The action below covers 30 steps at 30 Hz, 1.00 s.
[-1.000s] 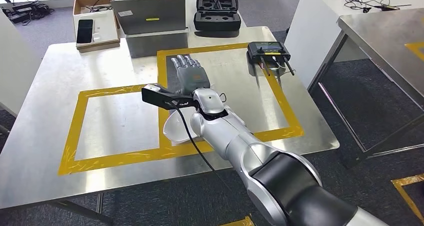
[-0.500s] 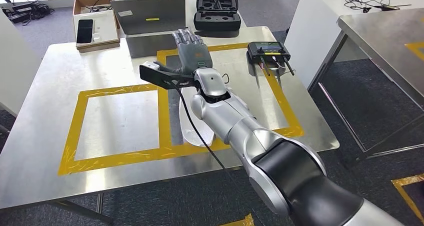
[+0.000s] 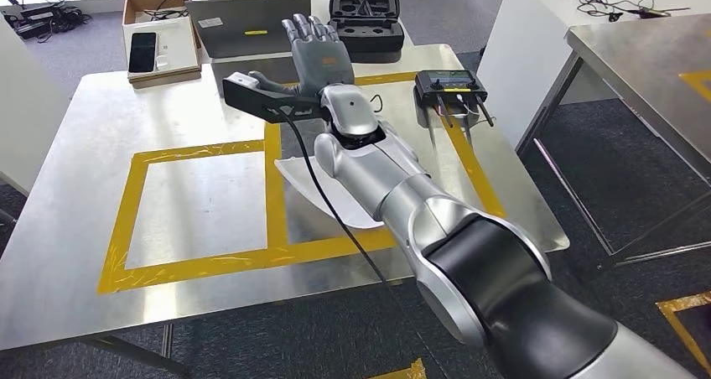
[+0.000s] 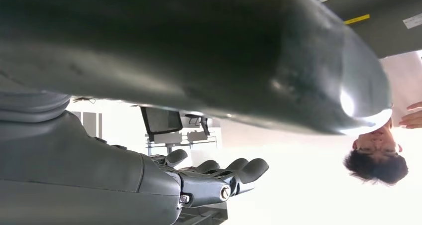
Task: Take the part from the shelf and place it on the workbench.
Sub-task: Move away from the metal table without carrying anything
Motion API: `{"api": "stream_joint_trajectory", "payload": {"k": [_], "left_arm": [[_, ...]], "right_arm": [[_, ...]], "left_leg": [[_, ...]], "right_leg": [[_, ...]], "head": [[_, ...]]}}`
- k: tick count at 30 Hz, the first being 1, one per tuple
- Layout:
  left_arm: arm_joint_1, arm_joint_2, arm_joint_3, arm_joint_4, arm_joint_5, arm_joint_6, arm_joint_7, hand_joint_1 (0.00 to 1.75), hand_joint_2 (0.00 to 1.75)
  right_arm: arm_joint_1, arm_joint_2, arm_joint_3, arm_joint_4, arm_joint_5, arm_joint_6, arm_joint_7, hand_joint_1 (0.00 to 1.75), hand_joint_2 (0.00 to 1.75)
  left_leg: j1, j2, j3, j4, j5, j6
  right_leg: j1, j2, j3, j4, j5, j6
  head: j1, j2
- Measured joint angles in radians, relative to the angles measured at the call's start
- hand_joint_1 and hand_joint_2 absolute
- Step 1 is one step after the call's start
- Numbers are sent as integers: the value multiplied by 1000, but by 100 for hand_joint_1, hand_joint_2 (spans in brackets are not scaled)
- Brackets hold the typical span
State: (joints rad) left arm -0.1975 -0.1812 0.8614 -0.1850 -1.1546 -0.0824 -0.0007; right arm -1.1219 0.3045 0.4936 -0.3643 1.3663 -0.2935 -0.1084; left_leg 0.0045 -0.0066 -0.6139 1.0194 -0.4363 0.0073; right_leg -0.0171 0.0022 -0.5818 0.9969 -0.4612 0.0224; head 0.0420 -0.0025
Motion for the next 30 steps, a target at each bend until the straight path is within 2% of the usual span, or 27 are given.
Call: {"api": "stream_joint_trajectory", "payload": {"k": [3,7,17,22,25,27,30], "left_arm": [[0,0,0,0,3,0,-1,0,175],[0,0,0,0,12,0,-9,0,0],[-1,-2,-1,0,-23,0,-102,0,0],[-1,-2,-1,0,-25,0,-98,0,0],[-1,-2,-1,0,-24,0,-97,0,0],[-2,-2,-1,0,-24,0,-97,0,0],[-3,-2,-1,0,-24,0,-95,0,0]], "right_arm": [[0,2,0,0,4,1,3,0,0],[-1,2,0,0,6,3,5,0,0],[0,1,0,0,6,6,11,0,0],[0,1,0,0,6,7,6,0,0],[0,1,0,0,6,7,6,0,0],[-1,1,0,0,6,6,5,0,0],[2,-1,0,2,6,7,1,0,0]], "left_leg": [[0,0,0,0,0,0],[0,0,0,0,0,0],[0,0,0,0,0,0],[-6,0,-1,5,-6,5],[-5,1,2,2,-1,12],[0,4,6,-5,5,20],[-1,5,6,-6,7,24]], "right_leg": [[0,0,0,0,0,0],[0,0,0,0,0,0],[0,0,0,0,0,0],[-4,0,2,-3,0,7],[-6,0,6,-1,0,14],[-6,0,-11,41,-29,17],[-5,1,-95,223,-114,15]], "head": [[0,0],[0,0],[0,0],[0,0],[0,0],[2,0],[4,0]]}}
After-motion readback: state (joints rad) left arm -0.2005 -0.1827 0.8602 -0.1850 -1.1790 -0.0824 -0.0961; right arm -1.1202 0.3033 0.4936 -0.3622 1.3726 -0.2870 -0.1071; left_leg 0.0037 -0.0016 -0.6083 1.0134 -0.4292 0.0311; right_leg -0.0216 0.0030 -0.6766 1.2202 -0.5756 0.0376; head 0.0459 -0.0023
